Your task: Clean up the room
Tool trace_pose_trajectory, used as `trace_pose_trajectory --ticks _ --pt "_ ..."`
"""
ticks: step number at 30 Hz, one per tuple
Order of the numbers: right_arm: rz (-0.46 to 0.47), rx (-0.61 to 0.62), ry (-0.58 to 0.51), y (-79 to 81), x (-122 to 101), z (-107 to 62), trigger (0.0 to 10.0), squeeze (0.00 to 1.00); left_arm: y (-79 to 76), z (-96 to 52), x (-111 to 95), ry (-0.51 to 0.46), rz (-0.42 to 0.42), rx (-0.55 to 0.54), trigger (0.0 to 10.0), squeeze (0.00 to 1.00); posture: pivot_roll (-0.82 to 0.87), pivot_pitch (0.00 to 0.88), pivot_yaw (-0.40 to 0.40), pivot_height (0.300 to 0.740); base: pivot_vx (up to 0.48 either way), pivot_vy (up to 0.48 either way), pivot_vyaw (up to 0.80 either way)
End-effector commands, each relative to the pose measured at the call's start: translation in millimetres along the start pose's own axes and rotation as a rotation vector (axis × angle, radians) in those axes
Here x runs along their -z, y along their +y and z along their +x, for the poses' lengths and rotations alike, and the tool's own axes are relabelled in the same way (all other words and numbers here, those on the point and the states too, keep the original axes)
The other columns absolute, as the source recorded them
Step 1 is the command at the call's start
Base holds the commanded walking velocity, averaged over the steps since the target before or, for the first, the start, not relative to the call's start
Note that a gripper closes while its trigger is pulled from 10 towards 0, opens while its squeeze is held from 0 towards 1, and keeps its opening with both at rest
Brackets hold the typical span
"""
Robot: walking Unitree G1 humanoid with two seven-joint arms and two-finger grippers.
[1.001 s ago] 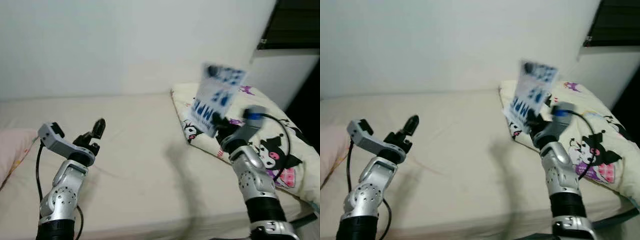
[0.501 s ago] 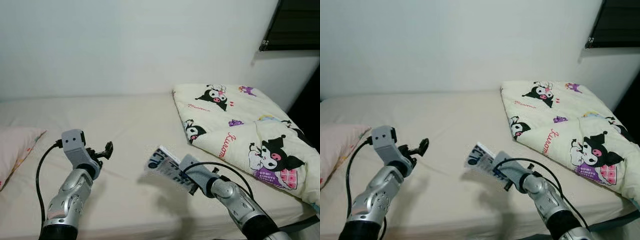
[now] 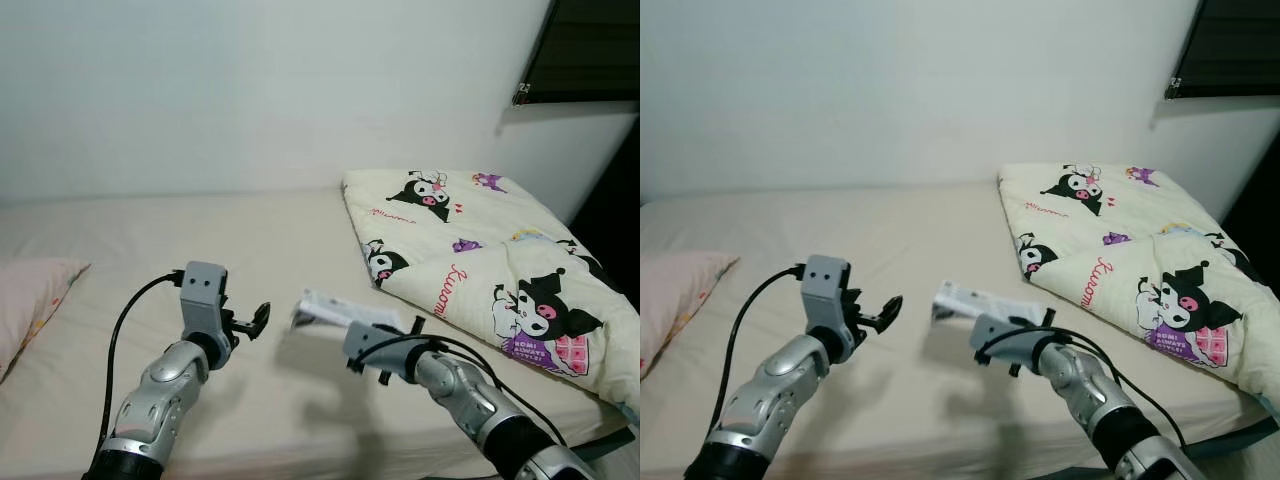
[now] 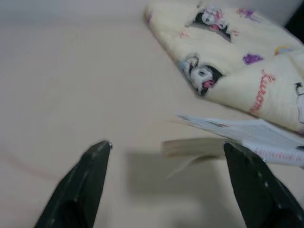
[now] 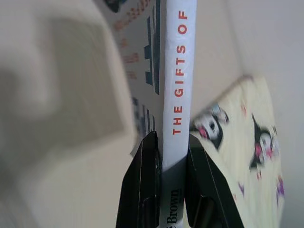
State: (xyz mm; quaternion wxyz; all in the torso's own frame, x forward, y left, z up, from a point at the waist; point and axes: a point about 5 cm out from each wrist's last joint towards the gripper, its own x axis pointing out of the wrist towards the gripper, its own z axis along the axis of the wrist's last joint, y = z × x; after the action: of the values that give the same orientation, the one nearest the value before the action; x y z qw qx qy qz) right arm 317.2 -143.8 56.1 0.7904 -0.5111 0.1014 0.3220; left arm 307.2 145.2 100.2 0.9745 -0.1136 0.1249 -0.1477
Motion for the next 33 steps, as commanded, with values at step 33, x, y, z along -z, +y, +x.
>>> trace_pose_trajectory --ticks 33 --pt "-0.145 -0.016 -0.285 3.1 -29.1 -3.2 10.0 0.00 -5.1 -9.9 44.3 0.407 -0.943 0.234 10.0 0.00 0.01 0.000 -0.061 0.730 0.000 0.000 0.00"
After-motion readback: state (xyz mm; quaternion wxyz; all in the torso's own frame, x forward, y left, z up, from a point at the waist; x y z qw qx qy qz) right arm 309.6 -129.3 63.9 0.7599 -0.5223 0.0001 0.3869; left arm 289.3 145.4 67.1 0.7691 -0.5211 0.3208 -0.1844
